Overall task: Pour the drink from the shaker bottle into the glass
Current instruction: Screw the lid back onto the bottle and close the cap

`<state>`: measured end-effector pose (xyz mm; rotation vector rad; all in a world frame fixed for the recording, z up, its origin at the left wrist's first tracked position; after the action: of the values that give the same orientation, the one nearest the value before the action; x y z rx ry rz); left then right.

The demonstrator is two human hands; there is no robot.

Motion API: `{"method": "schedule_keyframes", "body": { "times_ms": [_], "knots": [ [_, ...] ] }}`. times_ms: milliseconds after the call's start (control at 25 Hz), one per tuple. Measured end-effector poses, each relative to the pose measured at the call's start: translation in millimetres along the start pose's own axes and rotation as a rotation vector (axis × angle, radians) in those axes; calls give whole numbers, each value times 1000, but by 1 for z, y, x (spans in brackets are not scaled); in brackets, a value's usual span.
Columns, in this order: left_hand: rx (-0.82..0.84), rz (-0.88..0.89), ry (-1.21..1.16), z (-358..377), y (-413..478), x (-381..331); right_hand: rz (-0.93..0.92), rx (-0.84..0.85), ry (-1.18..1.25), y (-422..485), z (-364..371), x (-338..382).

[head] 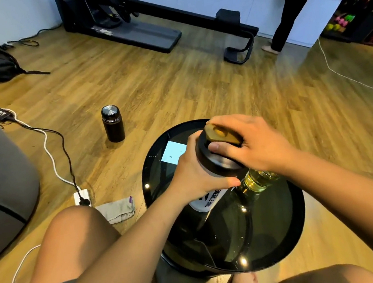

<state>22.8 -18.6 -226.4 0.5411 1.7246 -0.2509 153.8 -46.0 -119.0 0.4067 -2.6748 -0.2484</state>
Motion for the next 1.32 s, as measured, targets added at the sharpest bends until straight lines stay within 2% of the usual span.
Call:
{"method": "schedule_keyframes", "body": {
  "times_ms": [160, 280, 400, 560, 680, 800, 880, 1000, 1080, 1160, 1240, 1320],
  "knots": [
    [31, 6, 24, 2, 3, 6, -48, -87, 22, -3, 0, -5],
    [89, -10, 4, 0, 7, 8, -89, -54, -27, -4, 0, -7],
    [118, -8, -3, 2, 12, 9, -39, -95, 7, -5, 4, -8],
    [-3, -5, -36, 12, 11, 16, 206, -254, 54, -13, 18, 3],
    [-171, -54, -79, 26, 3, 15, 395, -360, -3, -12, 23, 6],
    [-305, -89, -133, 37, -8, 6, 478, -379, -69, -11, 26, 7],
    [-208, -62, -30, 27, -4, 5, 426, -325, -68, -11, 24, 5],
    [45, -38, 55, 1, 10, 2, 261, -156, 45, -4, 14, 0],
    [70, -36, 71, -4, 11, -2, 161, -92, 81, -1, 9, -1],
    [-11, -68, 49, 8, 5, -3, 221, -177, 100, -4, 11, -1],
    [-144, -114, 36, 21, -4, 2, 389, -340, 45, -11, 22, 5],
    [-205, -132, 67, 23, -6, 3, 486, -394, -19, -13, 31, 11]
  ]
}}
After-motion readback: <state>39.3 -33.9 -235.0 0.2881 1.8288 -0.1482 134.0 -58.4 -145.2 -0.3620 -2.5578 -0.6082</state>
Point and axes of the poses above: each hand's wrist, its own y-axis towards the middle knuckle, its own z-axis out of the palm, x = y × z, the point moved 4 cm from there along y, towards the middle knuckle, and after that the axes turned 2 degrees about y, right-handed, at the moved point
